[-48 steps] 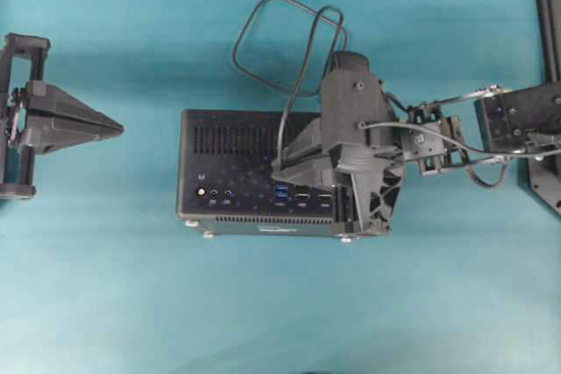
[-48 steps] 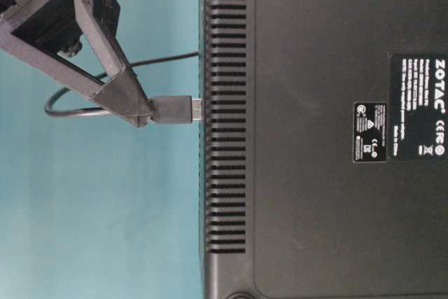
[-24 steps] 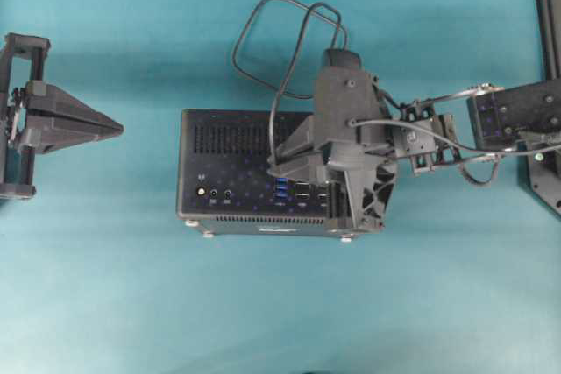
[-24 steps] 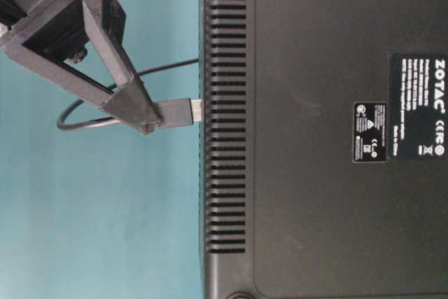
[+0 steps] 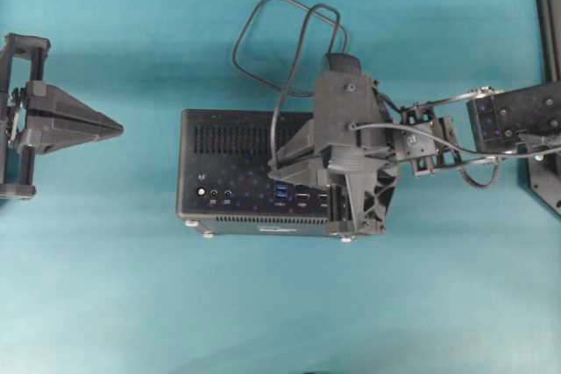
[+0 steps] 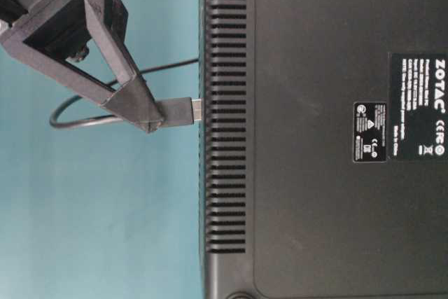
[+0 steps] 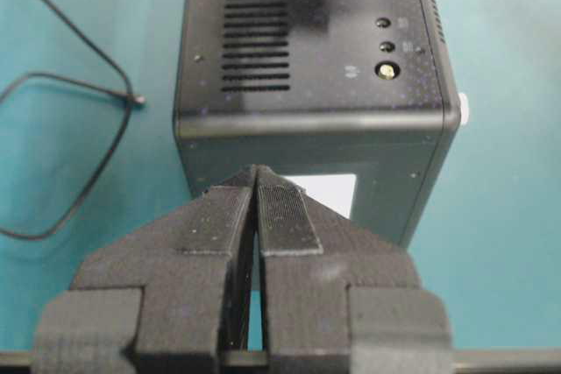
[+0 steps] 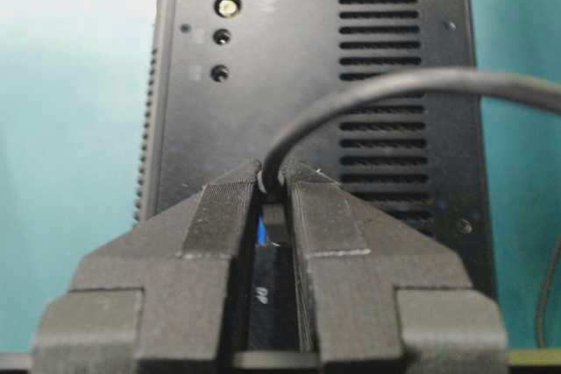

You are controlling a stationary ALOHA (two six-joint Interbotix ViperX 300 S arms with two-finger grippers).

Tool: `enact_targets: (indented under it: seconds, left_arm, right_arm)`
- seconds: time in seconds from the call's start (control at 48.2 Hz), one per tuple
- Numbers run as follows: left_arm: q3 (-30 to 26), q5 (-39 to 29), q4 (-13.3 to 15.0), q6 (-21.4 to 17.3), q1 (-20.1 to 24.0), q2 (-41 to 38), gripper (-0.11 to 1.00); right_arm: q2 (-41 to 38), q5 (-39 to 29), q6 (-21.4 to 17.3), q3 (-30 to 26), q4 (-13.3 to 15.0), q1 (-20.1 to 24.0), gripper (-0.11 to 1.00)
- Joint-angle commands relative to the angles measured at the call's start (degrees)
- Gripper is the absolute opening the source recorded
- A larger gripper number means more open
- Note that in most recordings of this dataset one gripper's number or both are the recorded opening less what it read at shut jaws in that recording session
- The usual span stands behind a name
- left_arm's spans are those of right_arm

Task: Insert the USB into the PC box with both arms.
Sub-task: 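Hold the USB plug pressed fully into the port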

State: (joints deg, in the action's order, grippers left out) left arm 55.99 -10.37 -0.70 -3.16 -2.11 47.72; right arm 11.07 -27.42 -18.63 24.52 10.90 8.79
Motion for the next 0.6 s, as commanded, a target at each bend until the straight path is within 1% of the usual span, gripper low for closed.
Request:
enact_targets:
  seconds: [0.0, 0.166, 0.311, 0.394, 0.58]
  left_arm:
    - [-0.5, 0.4, -0.1, 0.1, -0.1, -0.2, 0.0]
    - [-0.4, 0.5, -0.1, 0.1, -0.1, -0.2, 0.0]
    - [-0.4, 0.5, -0.1, 0.1, -0.1, -0.2, 0.0]
    - [-0.4, 0.5, -0.1, 0.1, -0.1, -0.2, 0.0]
    - [-0.4, 0.5, -0.1, 0.1, -0.1, -0.2, 0.0]
  right_arm:
    - [0.3, -0.5, 0.1, 0.0, 0.1, -0.2, 0.11]
    - [-0.4, -0.3, -0.1, -0.1, -0.4, 1.4, 0.11]
    - [-1.0, -0.3, -0.2, -0.3, -1.4, 2.7, 0.11]
    - [-0.8, -0.5, -0.2, -0.2, -1.4, 2.7, 0.11]
    - [-0.2, -0.9, 0.0, 0.4, -0.6, 0.8, 0.11]
